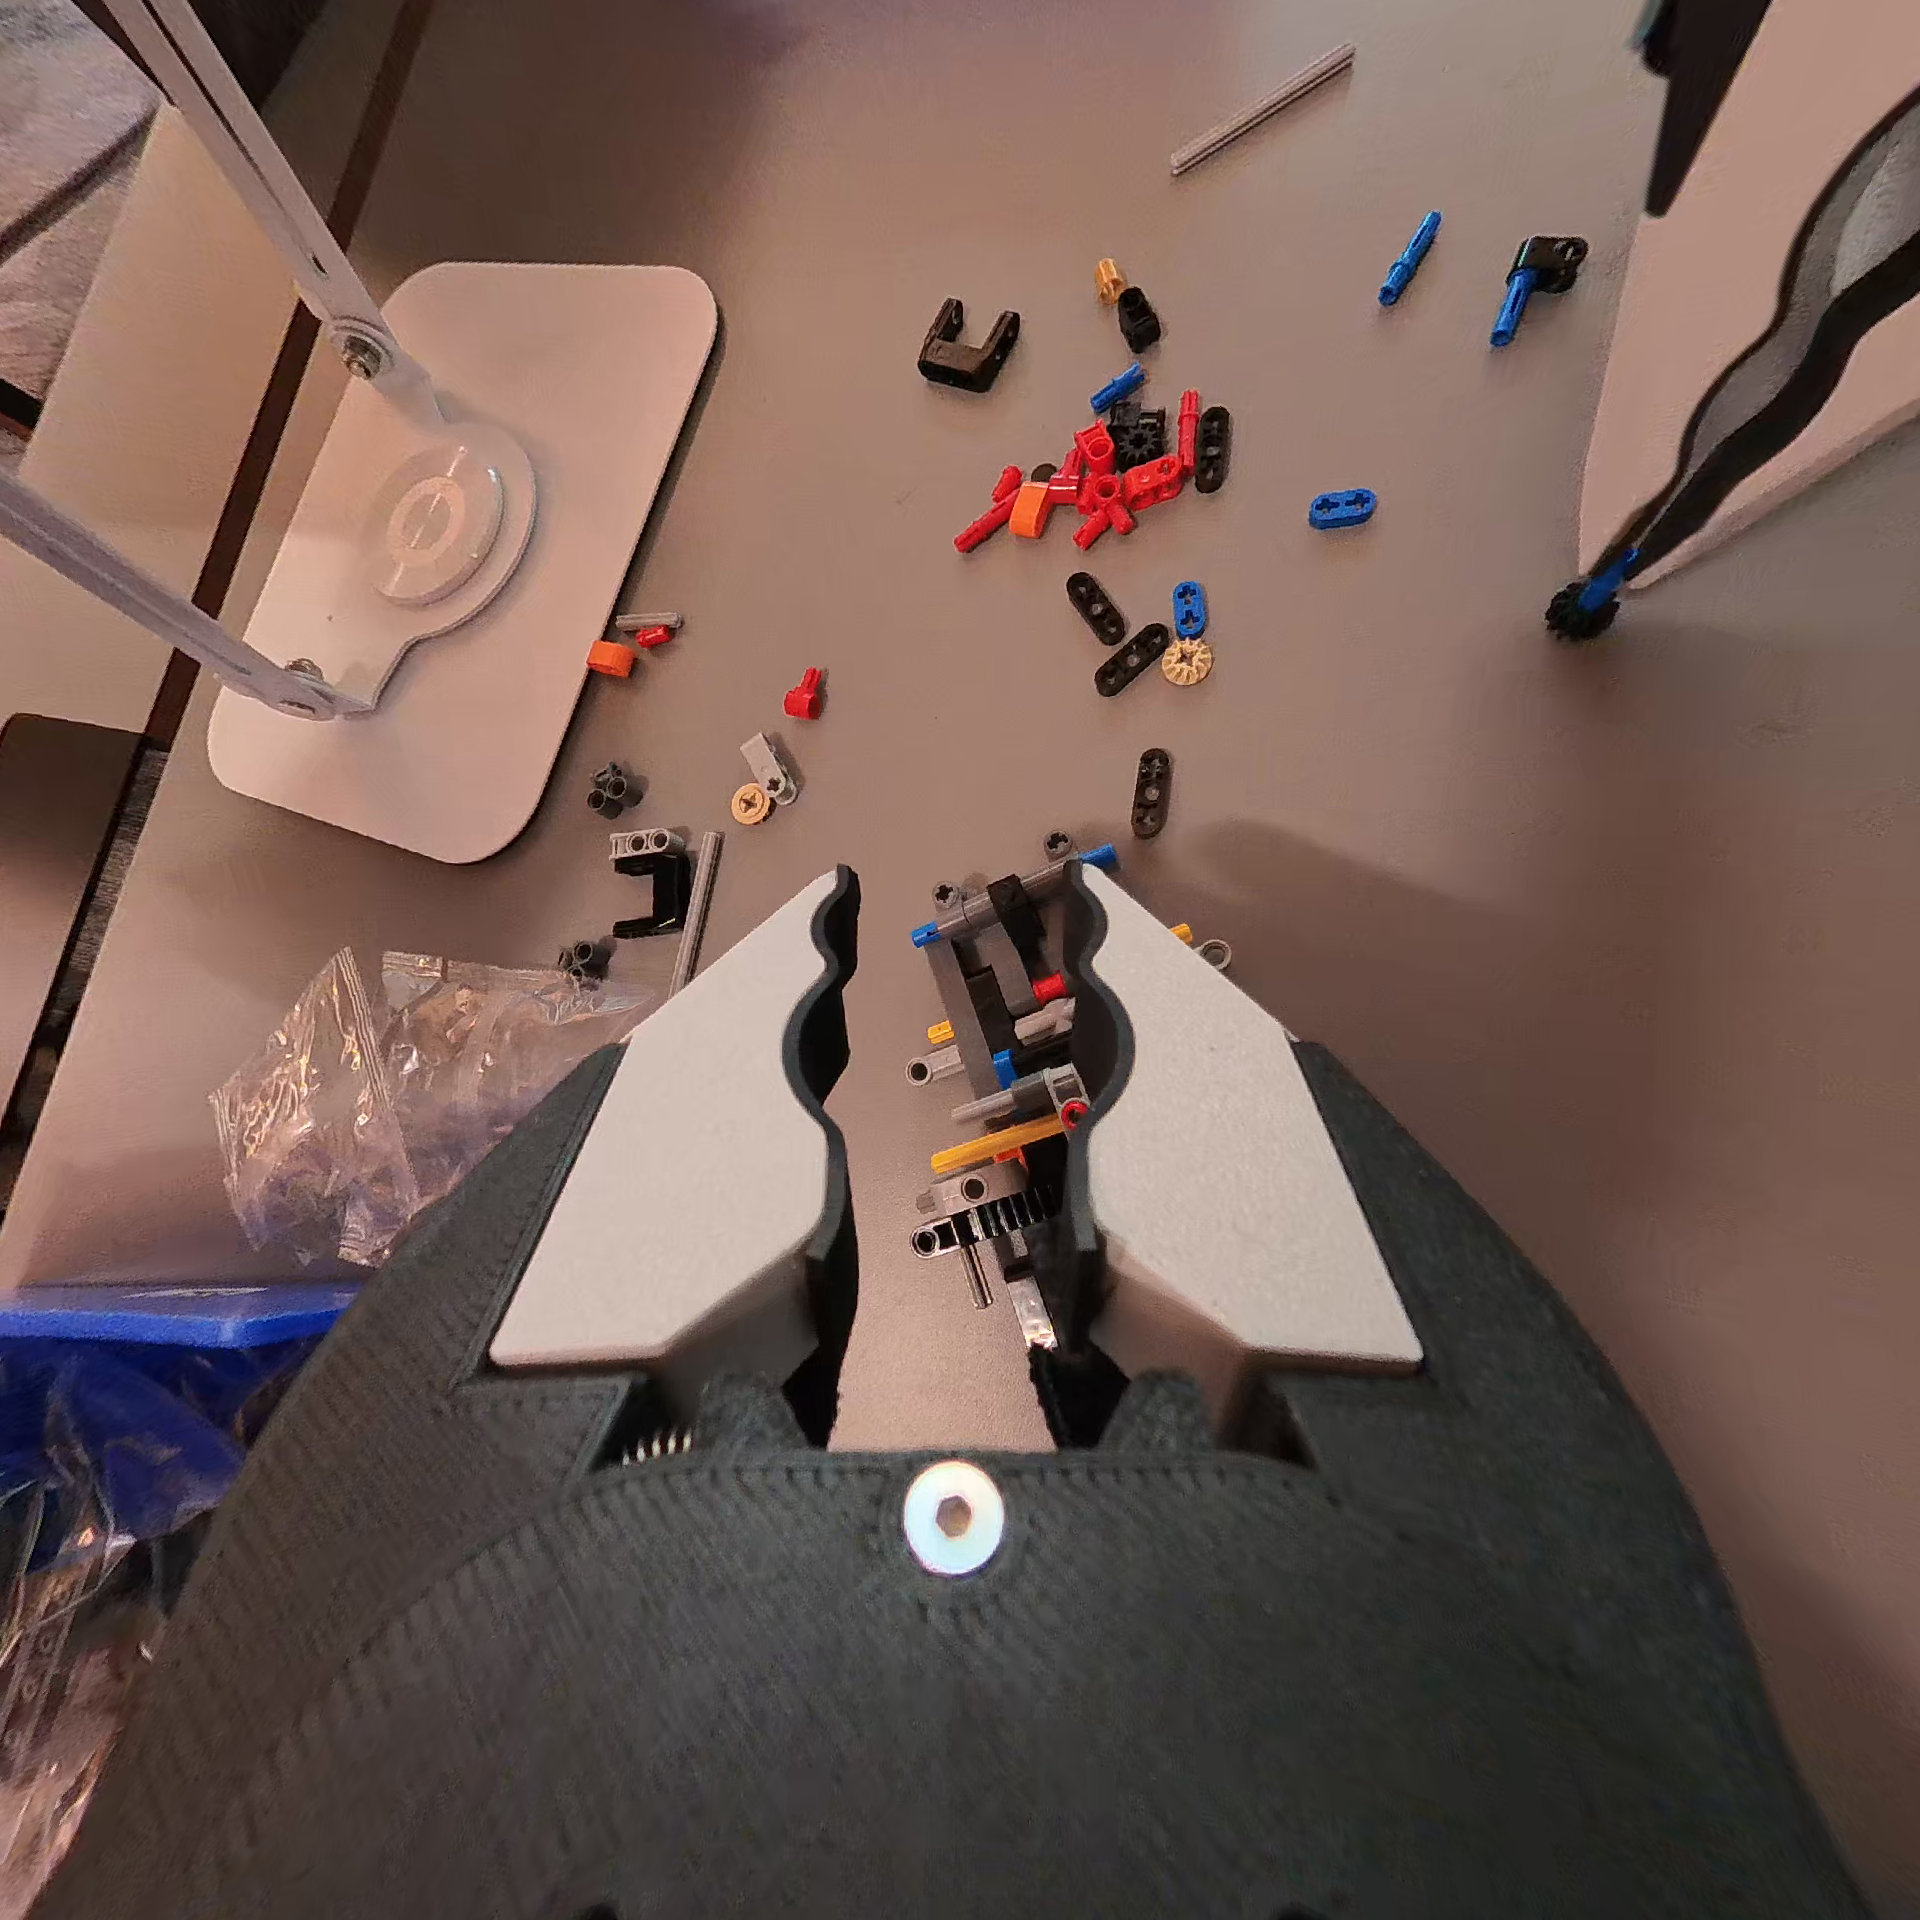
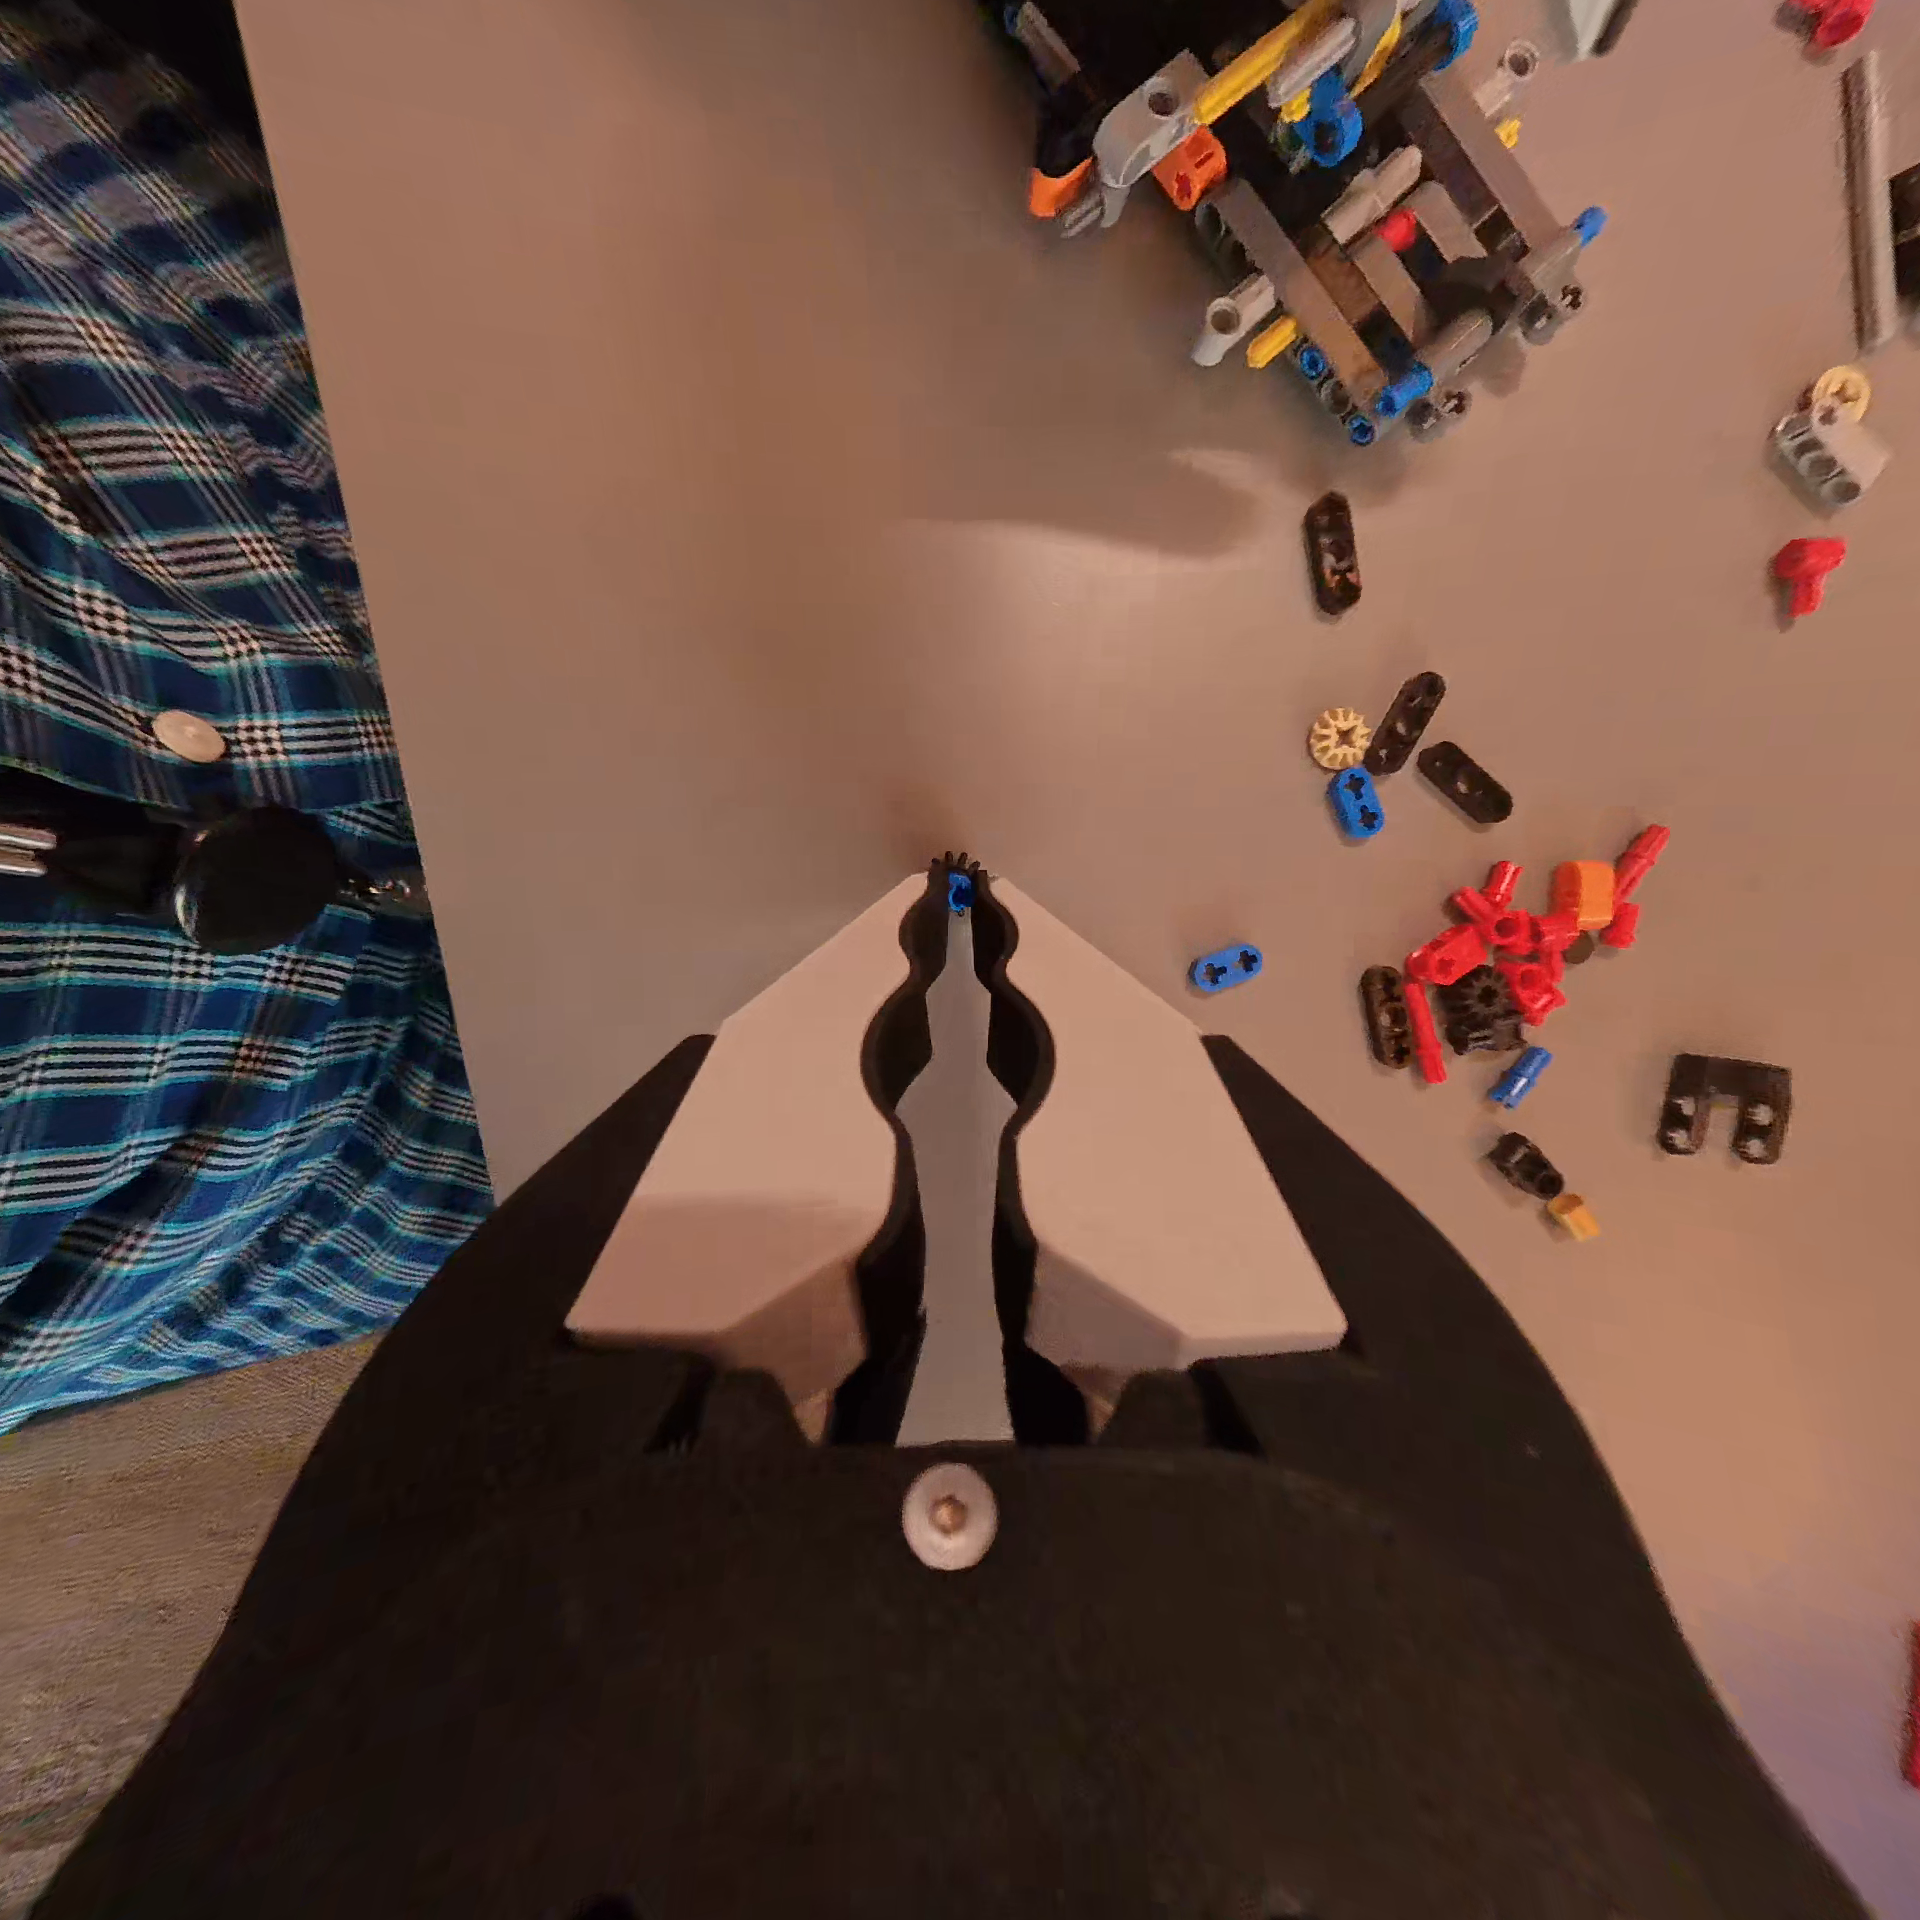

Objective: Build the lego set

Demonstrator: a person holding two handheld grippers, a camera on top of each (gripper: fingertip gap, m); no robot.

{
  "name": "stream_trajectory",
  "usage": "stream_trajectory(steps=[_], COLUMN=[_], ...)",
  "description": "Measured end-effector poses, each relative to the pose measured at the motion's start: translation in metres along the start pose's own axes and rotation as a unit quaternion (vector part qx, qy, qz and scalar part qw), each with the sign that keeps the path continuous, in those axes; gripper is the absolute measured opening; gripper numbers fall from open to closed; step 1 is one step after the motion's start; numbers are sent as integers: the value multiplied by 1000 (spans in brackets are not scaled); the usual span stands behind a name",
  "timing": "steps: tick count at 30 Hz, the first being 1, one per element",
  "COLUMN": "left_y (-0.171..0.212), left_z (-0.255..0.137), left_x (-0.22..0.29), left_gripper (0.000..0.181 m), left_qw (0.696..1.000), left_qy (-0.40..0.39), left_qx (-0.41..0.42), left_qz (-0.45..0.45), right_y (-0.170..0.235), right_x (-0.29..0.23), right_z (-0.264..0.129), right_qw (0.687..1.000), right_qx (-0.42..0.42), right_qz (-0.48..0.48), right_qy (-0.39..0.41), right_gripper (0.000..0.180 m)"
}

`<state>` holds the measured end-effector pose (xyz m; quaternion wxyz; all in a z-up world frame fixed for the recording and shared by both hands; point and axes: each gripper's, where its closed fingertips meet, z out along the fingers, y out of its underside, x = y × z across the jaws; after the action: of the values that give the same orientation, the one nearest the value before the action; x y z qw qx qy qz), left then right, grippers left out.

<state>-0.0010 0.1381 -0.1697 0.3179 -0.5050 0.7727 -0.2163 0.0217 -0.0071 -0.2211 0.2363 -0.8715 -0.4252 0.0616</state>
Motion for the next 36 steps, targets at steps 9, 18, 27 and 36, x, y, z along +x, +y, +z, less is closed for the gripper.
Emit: stream_trajectory(steps=[9, 18, 27, 36], left_y=[0, -1, -2, -5], left_z=[1, 0, -4, 2], left_x=[0, 0, 0, 5], left_gripper=[38, 38, 38, 38], left_qw=[1000, 1000, 1000, 1000], left_qy=[2, 0, -2, 15], left_qx=[-1, 1, 6, 10], left_qz=[-1, 0, 1, -1], right_y=[-2, -4, 0, 1], right_x=[-1, 0, 1, 2], right_z=[2, 4, 1, 1], right_qw=[994, 996, 999, 998], right_qx=[-75, -71, 45, 66], right_qz=[-74, -44, -4, 9], right_qy=[42, 4, 1, 3], right_gripper=[1, 1, 2, 2])
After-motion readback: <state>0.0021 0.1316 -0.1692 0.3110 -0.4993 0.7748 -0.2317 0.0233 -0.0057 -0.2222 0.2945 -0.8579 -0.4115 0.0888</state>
